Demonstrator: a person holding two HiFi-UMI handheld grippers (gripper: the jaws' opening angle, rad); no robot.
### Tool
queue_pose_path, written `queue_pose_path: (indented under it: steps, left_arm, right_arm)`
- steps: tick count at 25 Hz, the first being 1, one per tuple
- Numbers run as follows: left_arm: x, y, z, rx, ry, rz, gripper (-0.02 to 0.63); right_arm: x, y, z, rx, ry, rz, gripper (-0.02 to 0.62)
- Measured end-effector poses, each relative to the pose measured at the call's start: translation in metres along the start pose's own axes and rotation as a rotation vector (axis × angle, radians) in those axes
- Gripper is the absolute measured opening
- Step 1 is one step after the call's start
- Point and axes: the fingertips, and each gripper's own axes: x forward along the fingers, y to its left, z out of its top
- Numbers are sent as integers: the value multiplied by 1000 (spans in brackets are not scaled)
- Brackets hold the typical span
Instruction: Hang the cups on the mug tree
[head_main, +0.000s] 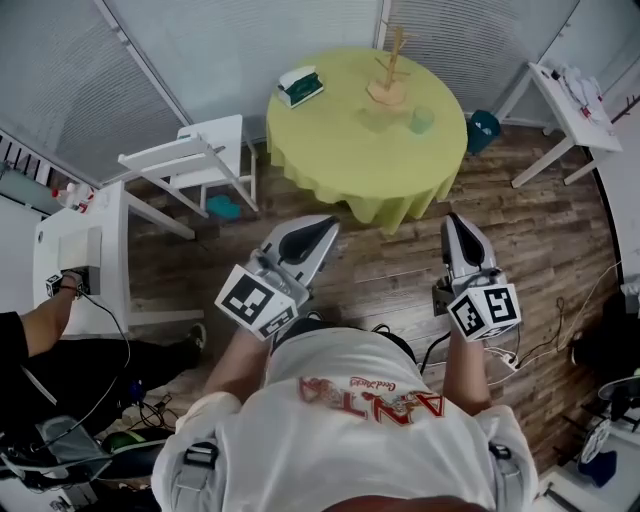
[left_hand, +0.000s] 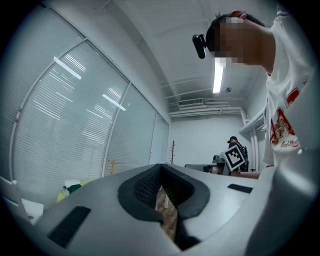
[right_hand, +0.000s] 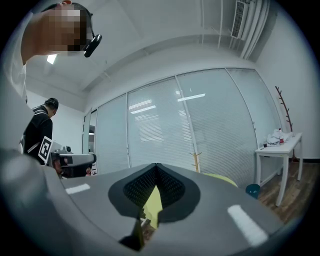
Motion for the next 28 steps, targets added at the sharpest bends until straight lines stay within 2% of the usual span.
queue_pose_path:
  steps: [6,11,21,28]
  left_arm:
    - [-20,38,-15,-30,27,1,9]
    - [-8,59,-22,-48,44,3,9]
    - [82,92,-21,-9,64,51,9]
    - [160,89,-20,24,82,72,9]
  right_arm:
    - [25,26,-23,-13,32,-21,2]
    - [42,14,-28,-8,47,-36,2]
    - [103,-75,-22,24,29,1,2]
    - [119,-158,-15,62,20,8,2]
